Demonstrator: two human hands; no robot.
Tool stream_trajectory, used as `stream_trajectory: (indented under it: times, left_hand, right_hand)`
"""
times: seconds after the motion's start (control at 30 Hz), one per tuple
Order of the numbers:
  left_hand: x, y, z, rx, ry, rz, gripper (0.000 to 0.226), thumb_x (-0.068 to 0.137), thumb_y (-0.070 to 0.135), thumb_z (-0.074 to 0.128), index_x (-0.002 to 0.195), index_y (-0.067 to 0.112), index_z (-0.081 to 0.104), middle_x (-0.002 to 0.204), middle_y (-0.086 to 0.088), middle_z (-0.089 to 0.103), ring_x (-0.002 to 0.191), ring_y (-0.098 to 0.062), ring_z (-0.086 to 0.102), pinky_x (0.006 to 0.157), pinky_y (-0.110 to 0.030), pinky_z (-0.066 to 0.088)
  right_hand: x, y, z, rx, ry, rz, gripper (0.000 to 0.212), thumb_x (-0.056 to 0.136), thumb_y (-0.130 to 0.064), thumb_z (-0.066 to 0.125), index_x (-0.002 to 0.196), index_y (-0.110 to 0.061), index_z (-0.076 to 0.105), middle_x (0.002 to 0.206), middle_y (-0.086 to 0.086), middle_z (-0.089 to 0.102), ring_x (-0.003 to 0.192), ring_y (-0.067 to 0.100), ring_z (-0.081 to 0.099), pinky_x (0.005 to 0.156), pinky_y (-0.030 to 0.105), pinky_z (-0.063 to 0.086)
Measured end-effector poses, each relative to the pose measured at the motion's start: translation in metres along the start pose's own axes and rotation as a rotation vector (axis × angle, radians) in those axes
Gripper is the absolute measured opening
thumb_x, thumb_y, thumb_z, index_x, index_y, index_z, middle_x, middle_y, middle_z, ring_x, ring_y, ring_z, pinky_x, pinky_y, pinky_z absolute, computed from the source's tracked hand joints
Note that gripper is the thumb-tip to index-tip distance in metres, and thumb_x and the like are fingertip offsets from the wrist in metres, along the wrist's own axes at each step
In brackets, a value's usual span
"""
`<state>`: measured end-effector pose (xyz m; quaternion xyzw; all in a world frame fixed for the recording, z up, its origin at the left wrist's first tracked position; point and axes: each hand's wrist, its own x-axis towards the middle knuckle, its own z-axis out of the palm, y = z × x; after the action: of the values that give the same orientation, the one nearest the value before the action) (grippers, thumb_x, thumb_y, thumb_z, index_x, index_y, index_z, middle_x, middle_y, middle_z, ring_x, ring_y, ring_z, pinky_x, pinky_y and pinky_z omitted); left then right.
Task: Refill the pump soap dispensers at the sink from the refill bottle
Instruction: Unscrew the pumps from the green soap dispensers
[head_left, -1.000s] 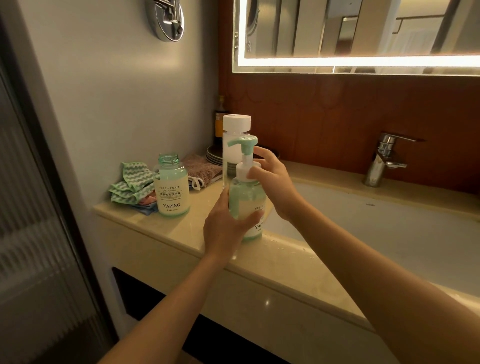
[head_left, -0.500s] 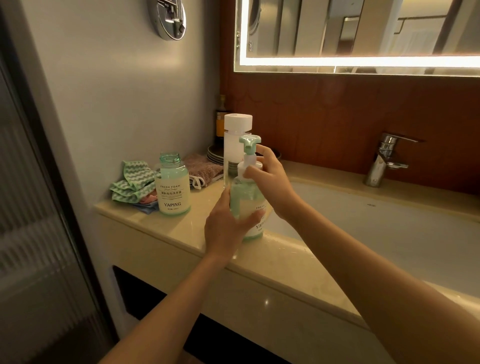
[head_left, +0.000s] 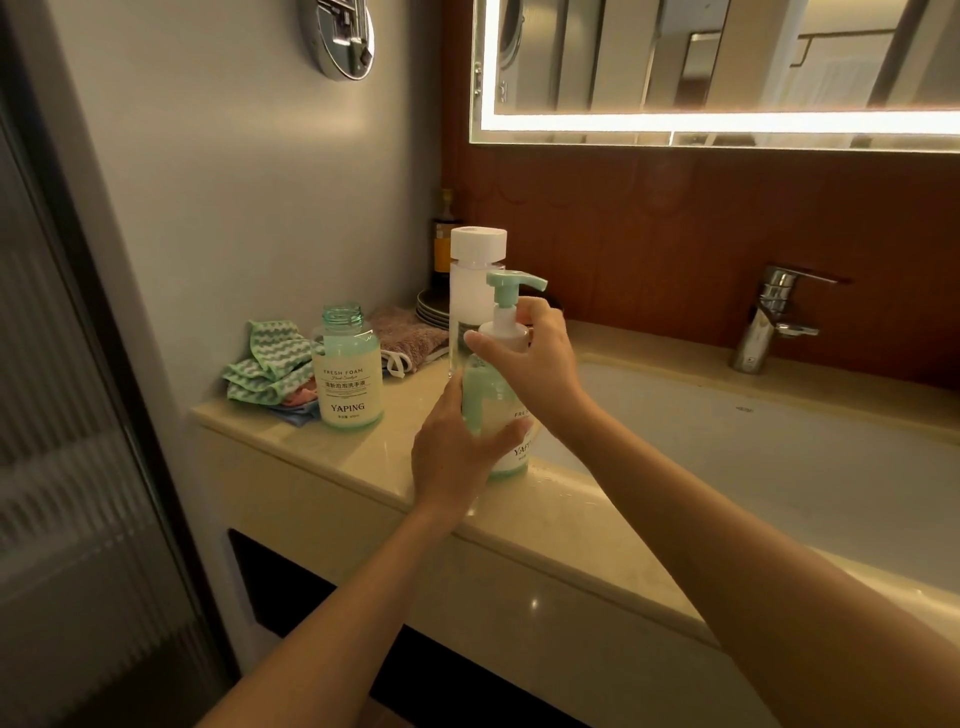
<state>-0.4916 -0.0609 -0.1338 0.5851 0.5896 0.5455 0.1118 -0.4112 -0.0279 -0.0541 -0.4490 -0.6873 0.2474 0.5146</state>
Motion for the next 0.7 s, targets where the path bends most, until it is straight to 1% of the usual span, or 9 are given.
stream_trajectory:
  times: [0.1,0.2,0.27,0.37,0.43,0.5,0.57,0.63,0.7]
  left_hand:
    - [0.0,0.001,0.0,0.014,0.01,-0.003,0.077,0.069,0.052,0.071,0.133,0.021,0.042,0.116,0.002,0.062,0.1,-0.014,0.058,0.077,-0.021,0.042]
    - [-0.001,0.002,-0.001,0.015,0.02,-0.002,0.075,0.069,0.05,0.072,0.132,0.022,0.043,0.114,0.003,0.062,0.099,-0.013,0.058,0.076,-0.02,0.042]
    - [0.0,0.002,-0.001,0.013,0.016,-0.001,0.077,0.069,0.05,0.072,0.134,0.022,0.041,0.116,0.003,0.061,0.102,-0.014,0.058,0.078,-0.022,0.043]
    - [0.0,0.001,-0.001,0.017,0.004,-0.006,0.082,0.069,0.051,0.072,0.138,0.021,0.038,0.122,0.002,0.059,0.107,-0.015,0.057,0.082,-0.022,0.042]
    - [0.0,0.001,-0.001,0.017,0.009,-0.004,0.083,0.069,0.051,0.072,0.138,0.021,0.037,0.122,0.002,0.059,0.107,-0.015,0.056,0.082,-0.023,0.042]
    - [0.0,0.001,0.0,0.013,0.019,0.001,0.08,0.069,0.051,0.072,0.135,0.022,0.04,0.118,0.002,0.061,0.103,-0.015,0.058,0.082,-0.026,0.047]
    - [-0.001,0.001,0.0,0.001,0.019,-0.005,0.077,0.068,0.052,0.072,0.133,0.023,0.042,0.113,0.003,0.062,0.1,-0.014,0.059,0.082,-0.03,0.05]
    - [-0.001,0.001,0.0,-0.006,0.015,-0.014,0.077,0.068,0.053,0.072,0.133,0.024,0.042,0.113,0.004,0.062,0.1,-0.014,0.06,0.083,-0.032,0.051]
    - [-0.001,0.001,0.001,-0.005,0.009,-0.02,0.079,0.068,0.053,0.072,0.134,0.024,0.04,0.116,0.004,0.061,0.102,-0.015,0.059,0.085,-0.032,0.05]
  right_hand:
    - [0.0,-0.004,0.0,-0.02,0.066,0.004,0.056,0.077,-0.031,0.072,0.123,-0.015,0.045,0.115,0.0,0.047,0.099,0.012,0.048,0.081,0.022,0.046]
    - [-0.002,-0.007,-0.004,0.16,-0.033,0.037,0.046,0.086,-0.018,0.06,0.128,-0.015,0.042,0.113,-0.001,0.052,0.099,0.014,0.054,0.077,0.023,0.047]
    - [-0.002,-0.008,-0.004,0.188,-0.063,0.02,0.046,0.087,-0.019,0.058,0.13,-0.017,0.04,0.111,-0.005,0.049,0.1,0.014,0.053,0.075,0.022,0.046]
    - [0.003,-0.005,-0.001,-0.085,0.028,-0.025,0.062,0.077,-0.038,0.07,0.127,-0.017,0.042,0.113,-0.004,0.042,0.104,0.014,0.047,0.084,0.028,0.046]
    - [0.004,-0.004,-0.002,-0.15,0.087,-0.023,0.063,0.074,-0.037,0.073,0.126,-0.016,0.044,0.113,-0.001,0.043,0.102,0.014,0.046,0.085,0.028,0.046]
    - [0.002,-0.005,-0.005,-0.009,0.017,-0.005,0.055,0.08,-0.024,0.068,0.128,-0.015,0.043,0.115,0.001,0.048,0.1,0.012,0.049,0.081,0.024,0.047]
    - [-0.001,-0.006,-0.009,0.17,-0.085,0.027,0.049,0.087,-0.015,0.058,0.132,-0.017,0.039,0.12,0.002,0.053,0.098,0.012,0.052,0.076,0.02,0.045]
    - [-0.002,-0.004,-0.009,0.217,-0.112,0.016,0.049,0.088,-0.016,0.056,0.134,-0.019,0.038,0.122,0.002,0.053,0.097,0.01,0.053,0.075,0.019,0.044]
    - [0.0,-0.001,-0.006,0.101,-0.059,-0.029,0.054,0.083,-0.029,0.065,0.13,-0.019,0.04,0.116,-0.004,0.049,0.096,0.007,0.051,0.077,0.019,0.044]
